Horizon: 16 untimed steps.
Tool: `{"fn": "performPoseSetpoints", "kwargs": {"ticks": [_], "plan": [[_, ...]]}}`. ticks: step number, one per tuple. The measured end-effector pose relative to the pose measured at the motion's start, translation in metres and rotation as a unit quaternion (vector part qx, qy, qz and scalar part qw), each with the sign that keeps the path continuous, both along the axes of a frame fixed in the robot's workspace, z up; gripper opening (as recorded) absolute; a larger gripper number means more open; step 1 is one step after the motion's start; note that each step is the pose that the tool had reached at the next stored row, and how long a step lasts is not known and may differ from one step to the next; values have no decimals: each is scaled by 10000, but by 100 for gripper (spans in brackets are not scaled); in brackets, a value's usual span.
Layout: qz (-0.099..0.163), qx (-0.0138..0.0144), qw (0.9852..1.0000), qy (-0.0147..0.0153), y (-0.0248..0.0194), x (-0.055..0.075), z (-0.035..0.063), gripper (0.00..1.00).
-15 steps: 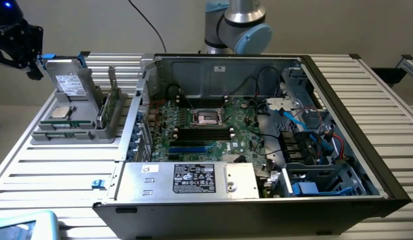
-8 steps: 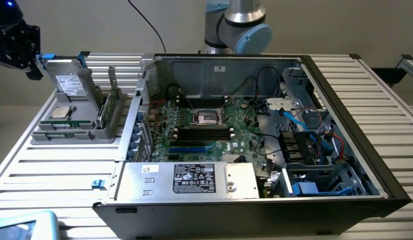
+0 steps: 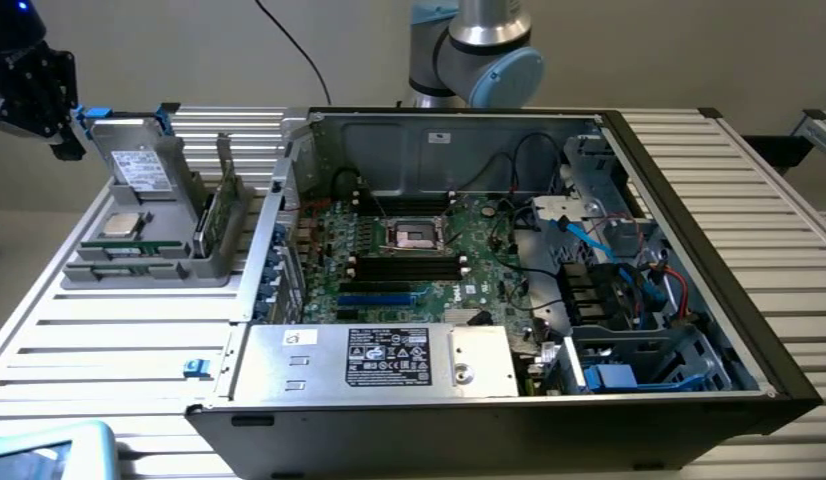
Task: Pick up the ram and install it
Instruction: 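Pick up the ram and move it above insertion slot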
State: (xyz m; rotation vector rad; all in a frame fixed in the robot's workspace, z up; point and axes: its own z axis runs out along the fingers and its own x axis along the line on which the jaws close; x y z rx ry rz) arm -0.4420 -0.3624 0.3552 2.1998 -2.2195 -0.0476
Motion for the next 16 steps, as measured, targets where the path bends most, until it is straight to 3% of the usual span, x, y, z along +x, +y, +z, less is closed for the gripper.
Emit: {"fn": "performPoseSetpoints", "kwargs": {"ticks": [5, 11, 16], "plan": [[0, 0, 10000, 2, 0, 0, 0, 13], [0, 0, 10000, 5, 0, 0, -1, 37], [1, -1, 10000, 4, -7, 1, -48, 37]]}}
